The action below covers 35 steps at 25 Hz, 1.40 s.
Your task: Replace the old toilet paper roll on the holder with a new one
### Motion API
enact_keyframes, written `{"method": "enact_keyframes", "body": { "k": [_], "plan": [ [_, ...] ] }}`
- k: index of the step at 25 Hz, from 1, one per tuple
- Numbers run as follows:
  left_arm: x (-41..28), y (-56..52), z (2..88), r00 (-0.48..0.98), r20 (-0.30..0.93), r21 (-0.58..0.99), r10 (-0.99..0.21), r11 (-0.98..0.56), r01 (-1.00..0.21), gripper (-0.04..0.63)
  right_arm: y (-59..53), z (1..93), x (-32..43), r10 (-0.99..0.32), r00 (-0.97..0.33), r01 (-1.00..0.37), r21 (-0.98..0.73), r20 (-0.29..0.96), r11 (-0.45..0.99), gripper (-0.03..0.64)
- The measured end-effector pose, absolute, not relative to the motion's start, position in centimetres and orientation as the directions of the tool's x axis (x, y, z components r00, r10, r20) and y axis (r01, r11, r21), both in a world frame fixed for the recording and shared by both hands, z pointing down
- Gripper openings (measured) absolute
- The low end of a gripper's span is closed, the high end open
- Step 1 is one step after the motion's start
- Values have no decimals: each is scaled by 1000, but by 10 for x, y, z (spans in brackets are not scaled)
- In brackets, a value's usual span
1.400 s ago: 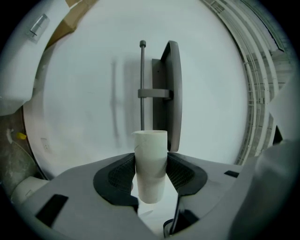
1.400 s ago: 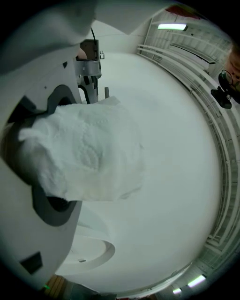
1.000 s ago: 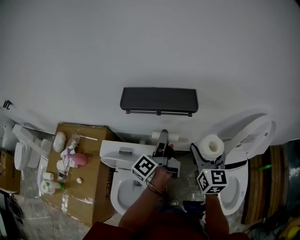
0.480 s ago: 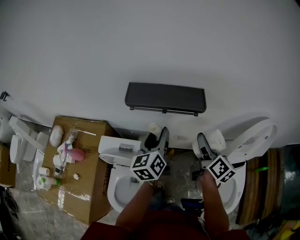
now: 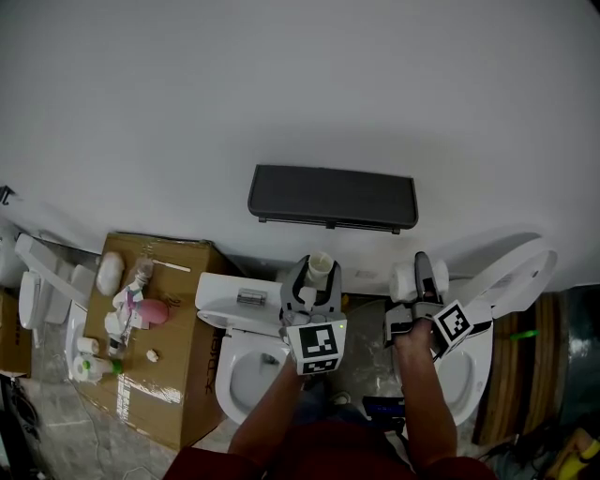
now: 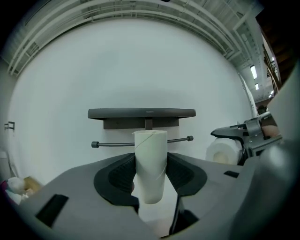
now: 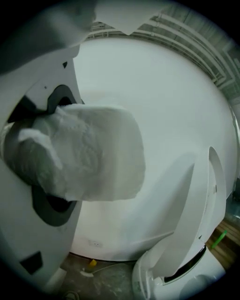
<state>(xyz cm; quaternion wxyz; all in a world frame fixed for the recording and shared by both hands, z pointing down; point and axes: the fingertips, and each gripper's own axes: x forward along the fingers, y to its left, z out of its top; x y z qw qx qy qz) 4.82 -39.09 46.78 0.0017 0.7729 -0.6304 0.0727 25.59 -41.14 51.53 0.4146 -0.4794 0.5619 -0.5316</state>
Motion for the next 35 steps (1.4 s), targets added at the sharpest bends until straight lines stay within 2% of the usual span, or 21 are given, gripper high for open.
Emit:
{"method": "enact_keyframes", "body": {
  "k": [6,11,25,35],
  "plan": [
    [52,-394,473,215,130,-27,-968,-220,-975,213,-438,513,269,-994,-106,-14,-999,41,-39,410],
    [55,-398,470,223,126,-2,-967,-225,-974,213,-462,505,278,-999,-49,1,-1000,22,-22,410],
    [41,-399,478,201,138,35,-970,-198,-979,213,-493,488,265,-999,-15,36,-999,-28,27,410],
    [14,-400,487,168,152,94,-974,-155,-983,213,-502,488,196,-990,-135,0,-999,-39,39,410]
  ]
}}
